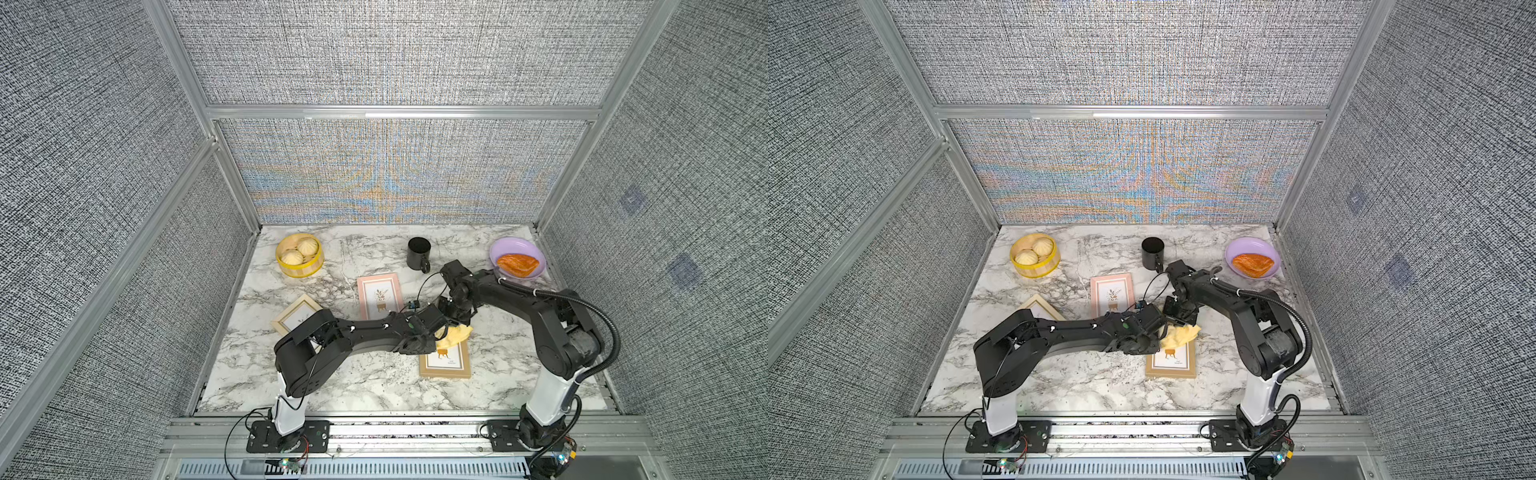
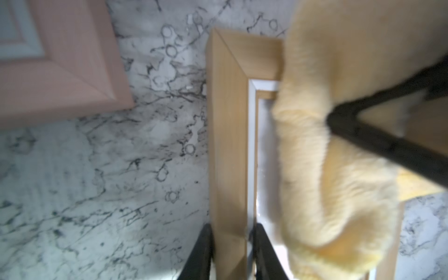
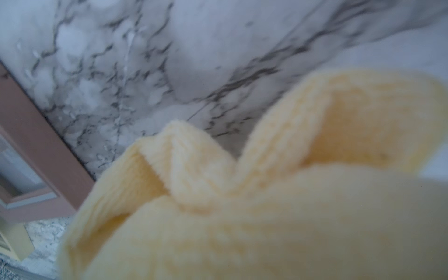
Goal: Wipe the picture frame with a cloth
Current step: Wipe the dirt from the picture frame.
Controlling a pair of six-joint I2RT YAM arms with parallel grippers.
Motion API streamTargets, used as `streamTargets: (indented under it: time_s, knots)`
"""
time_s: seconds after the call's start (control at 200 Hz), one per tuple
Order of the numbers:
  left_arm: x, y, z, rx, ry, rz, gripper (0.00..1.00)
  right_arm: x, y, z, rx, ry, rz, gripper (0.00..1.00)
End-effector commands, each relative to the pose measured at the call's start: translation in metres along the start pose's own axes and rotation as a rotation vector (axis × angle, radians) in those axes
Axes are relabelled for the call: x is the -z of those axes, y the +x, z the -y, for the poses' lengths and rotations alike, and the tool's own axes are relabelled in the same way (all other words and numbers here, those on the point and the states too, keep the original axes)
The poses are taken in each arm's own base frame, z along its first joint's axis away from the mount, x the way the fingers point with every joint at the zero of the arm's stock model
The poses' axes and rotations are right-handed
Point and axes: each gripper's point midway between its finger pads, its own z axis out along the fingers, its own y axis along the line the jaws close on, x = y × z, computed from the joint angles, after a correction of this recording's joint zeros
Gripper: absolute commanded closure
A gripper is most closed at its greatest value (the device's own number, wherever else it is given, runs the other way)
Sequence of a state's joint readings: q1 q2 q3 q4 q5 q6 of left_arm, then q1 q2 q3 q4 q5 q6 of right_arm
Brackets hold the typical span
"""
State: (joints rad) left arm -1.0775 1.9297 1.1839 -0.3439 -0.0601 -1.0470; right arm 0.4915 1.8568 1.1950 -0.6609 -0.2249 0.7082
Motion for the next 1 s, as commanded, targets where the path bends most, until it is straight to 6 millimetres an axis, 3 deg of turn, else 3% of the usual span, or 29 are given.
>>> streamTargets:
  time_s: [0.0, 0.085, 0.145, 0.265, 0.415, 0.566, 0.661, 0.901, 0.996]
  knots:
    - [-0.009, 0.023, -0.027, -0.015, -0.097, -0.103, 1.00, -0.011, 0.015, -0.035, 0.079, -0.110, -0.066, 1.00]
    - [-0.009, 0.023, -0.028, -0.013, -0.099, -0.103, 1.00, -0.014, 0.029, -0.048, 0.106, -0.136, -0.109, 1.00]
    - [-0.008, 0.022, -0.029, -0.012, -0.102, -0.102, 1.00, -0.016, 0.036, -0.043, 0.112, -0.114, -0.127, 1.00]
    - [-0.007, 0.021, -0.032, -0.009, -0.107, -0.099, 1.00, -0.013, 0.037, -0.002, 0.091, 0.025, -0.128, 1.00]
    - [-0.007, 0.022, -0.036, -0.006, -0.116, -0.100, 1.00, 0.011, 0.023, 0.052, 0.045, 0.131, -0.109, 1.00]
    - [-0.008, 0.023, -0.036, -0.003, -0.113, -0.106, 1.00, 0.020, 0.021, 0.073, 0.060, 0.178, -0.144, 1.00]
    - [-0.009, 0.023, -0.036, -0.003, -0.112, -0.107, 1.00, 0.017, 0.028, 0.067, 0.065, 0.143, -0.163, 1.00]
    - [-0.009, 0.022, -0.035, 0.003, -0.109, -0.104, 1.00, -0.001, 0.067, 0.012, 0.129, 0.014, -0.226, 1.00]
    - [-0.009, 0.022, -0.035, 0.005, -0.107, -0.103, 1.00, -0.003, 0.078, 0.009, 0.143, 0.034, -0.248, 1.00]
